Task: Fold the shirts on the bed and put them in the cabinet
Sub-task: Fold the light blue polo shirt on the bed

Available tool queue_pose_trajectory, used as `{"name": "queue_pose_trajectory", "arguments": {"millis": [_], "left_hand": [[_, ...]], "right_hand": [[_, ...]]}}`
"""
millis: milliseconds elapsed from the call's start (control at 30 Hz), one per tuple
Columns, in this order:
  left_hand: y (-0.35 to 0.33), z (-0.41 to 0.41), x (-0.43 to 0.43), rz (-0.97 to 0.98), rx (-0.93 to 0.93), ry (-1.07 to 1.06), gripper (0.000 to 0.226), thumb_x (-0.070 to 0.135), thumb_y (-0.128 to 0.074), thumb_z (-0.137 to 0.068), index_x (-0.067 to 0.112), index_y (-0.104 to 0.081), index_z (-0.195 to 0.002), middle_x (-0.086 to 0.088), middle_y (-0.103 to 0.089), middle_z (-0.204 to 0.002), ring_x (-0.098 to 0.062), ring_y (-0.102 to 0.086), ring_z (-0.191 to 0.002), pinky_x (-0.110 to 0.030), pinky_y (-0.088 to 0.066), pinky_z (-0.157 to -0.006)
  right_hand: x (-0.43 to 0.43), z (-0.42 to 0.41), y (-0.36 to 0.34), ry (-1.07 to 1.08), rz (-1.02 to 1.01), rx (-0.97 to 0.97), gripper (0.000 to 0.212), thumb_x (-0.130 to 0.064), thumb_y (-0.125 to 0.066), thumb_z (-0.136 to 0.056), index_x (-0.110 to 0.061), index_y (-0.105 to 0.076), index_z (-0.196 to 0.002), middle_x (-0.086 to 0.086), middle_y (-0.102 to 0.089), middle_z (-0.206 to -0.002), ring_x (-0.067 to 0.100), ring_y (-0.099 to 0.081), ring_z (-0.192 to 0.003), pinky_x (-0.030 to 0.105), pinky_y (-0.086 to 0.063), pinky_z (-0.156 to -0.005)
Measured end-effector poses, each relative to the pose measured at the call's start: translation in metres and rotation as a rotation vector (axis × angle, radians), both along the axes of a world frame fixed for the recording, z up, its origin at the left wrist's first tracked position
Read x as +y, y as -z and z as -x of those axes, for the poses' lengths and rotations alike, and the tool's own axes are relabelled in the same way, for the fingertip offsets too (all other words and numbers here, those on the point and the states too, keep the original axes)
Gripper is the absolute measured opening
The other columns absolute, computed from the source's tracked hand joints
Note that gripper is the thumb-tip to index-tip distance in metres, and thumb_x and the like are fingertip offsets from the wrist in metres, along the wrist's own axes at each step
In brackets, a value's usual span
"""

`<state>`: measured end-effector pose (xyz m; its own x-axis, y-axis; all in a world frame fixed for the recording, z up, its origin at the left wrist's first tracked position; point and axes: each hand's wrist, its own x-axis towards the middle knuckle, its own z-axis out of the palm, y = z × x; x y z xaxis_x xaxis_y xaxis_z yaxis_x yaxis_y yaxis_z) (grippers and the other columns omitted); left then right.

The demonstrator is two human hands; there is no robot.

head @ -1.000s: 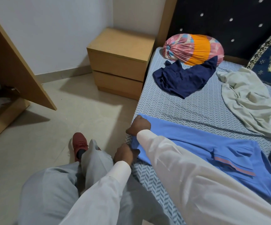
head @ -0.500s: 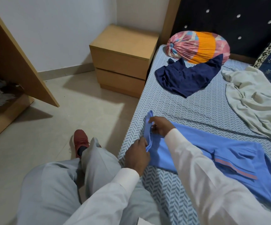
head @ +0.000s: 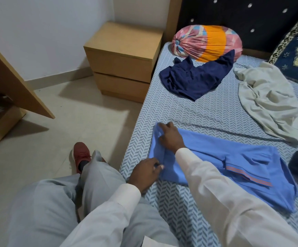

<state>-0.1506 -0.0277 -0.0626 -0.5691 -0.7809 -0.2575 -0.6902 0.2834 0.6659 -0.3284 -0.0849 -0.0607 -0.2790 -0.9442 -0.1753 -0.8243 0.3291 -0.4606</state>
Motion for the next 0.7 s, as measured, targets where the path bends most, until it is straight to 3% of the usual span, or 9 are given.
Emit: {"name": "queue_pose_trajectory", "arguments": {"millis": [67,133,267,333,400,467,533,700], "left_hand": [[0.002,-0.001,-0.001,0.034,0.008,-0.042,0.014,0.029,-0.06,-0.09,0.02,-0.065,-0.1,-0.005,-0.061,-0.103,-0.025,-0.062,-0.095,-0.037,-0.05,-0.08],[0.001,-0.002,-0.004,0.075,-0.01,-0.147,0.027,0.03,-0.066,-0.087,0.021,-0.058,-0.111,-0.004,-0.052,-0.113,-0.026,-0.059,-0.099,-0.041,-0.05,-0.082],[0.0,-0.003,-0.01,-0.019,-0.081,-0.25,0.057,0.031,-0.074,-0.079,0.018,-0.042,-0.125,-0.007,-0.045,-0.127,-0.033,-0.057,-0.107,-0.043,-0.05,-0.081],[0.0,-0.002,-0.011,-0.014,-0.1,-0.232,0.057,0.03,-0.073,-0.079,0.018,-0.041,-0.124,-0.008,-0.044,-0.128,-0.036,-0.057,-0.105,-0.044,-0.05,-0.078],[-0.001,-0.002,-0.008,0.109,-0.14,-0.183,0.051,0.035,-0.071,-0.081,0.018,-0.042,-0.12,-0.007,-0.042,-0.123,-0.034,-0.056,-0.103,-0.043,-0.05,-0.075],[-0.005,-0.001,-0.004,0.271,-0.185,-0.086,0.046,0.047,-0.066,-0.083,0.019,-0.046,-0.114,-0.004,-0.043,-0.116,-0.028,-0.053,-0.101,-0.039,-0.049,-0.072],[-0.009,0.002,0.001,0.306,-0.26,0.029,0.046,0.053,-0.061,-0.083,0.018,-0.048,-0.111,-0.005,-0.05,-0.112,-0.027,-0.053,-0.101,-0.038,-0.046,-0.073],[-0.014,0.007,0.006,0.264,-0.341,0.112,0.026,0.032,-0.055,-0.085,0.013,-0.053,-0.104,-0.01,-0.059,-0.105,-0.032,-0.057,-0.101,-0.035,-0.042,-0.071]], "right_hand": [[-0.003,0.005,0.004,0.02,-0.066,-0.029,0.055,-0.02,-0.055,-0.093,-0.018,-0.039,-0.145,0.015,-0.039,-0.132,0.039,-0.047,-0.118,0.044,-0.05,-0.081],[-0.006,0.008,0.002,0.135,-0.073,-0.028,0.06,-0.021,-0.056,-0.091,-0.02,-0.036,-0.148,0.015,-0.034,-0.136,0.038,-0.043,-0.121,0.044,-0.051,-0.083],[-0.005,-0.004,-0.01,0.148,0.198,0.116,0.059,-0.017,-0.056,-0.087,-0.024,-0.041,-0.144,0.012,-0.039,-0.129,0.035,-0.04,-0.114,0.044,-0.051,-0.076],[-0.007,-0.006,-0.008,0.178,0.126,0.056,0.061,-0.02,-0.055,-0.091,-0.023,-0.034,-0.147,0.013,-0.036,-0.137,0.037,-0.041,-0.12,0.043,-0.05,-0.077],[-0.013,-0.001,-0.006,0.315,-0.036,-0.052,0.067,-0.024,-0.057,-0.093,-0.018,-0.022,-0.15,0.018,-0.038,-0.139,0.04,-0.046,-0.121,0.039,-0.045,-0.072],[-0.017,0.004,-0.004,0.39,-0.084,-0.131,0.067,-0.027,-0.061,-0.091,-0.011,-0.025,-0.145,0.019,-0.047,-0.132,0.039,-0.056,-0.111,0.036,-0.042,-0.066],[-0.019,0.007,-0.005,0.403,-0.067,-0.204,0.061,-0.025,-0.062,-0.088,-0.008,-0.031,-0.138,0.02,-0.054,-0.124,0.037,-0.06,-0.1,0.035,-0.041,-0.062],[-0.02,0.011,-0.01,0.341,-0.054,-0.3,0.072,-0.003,-0.057,-0.085,-0.014,-0.024,-0.148,0.01,-0.054,-0.078,0.028,-0.055,-0.07,0.033,-0.042,-0.056]]}}
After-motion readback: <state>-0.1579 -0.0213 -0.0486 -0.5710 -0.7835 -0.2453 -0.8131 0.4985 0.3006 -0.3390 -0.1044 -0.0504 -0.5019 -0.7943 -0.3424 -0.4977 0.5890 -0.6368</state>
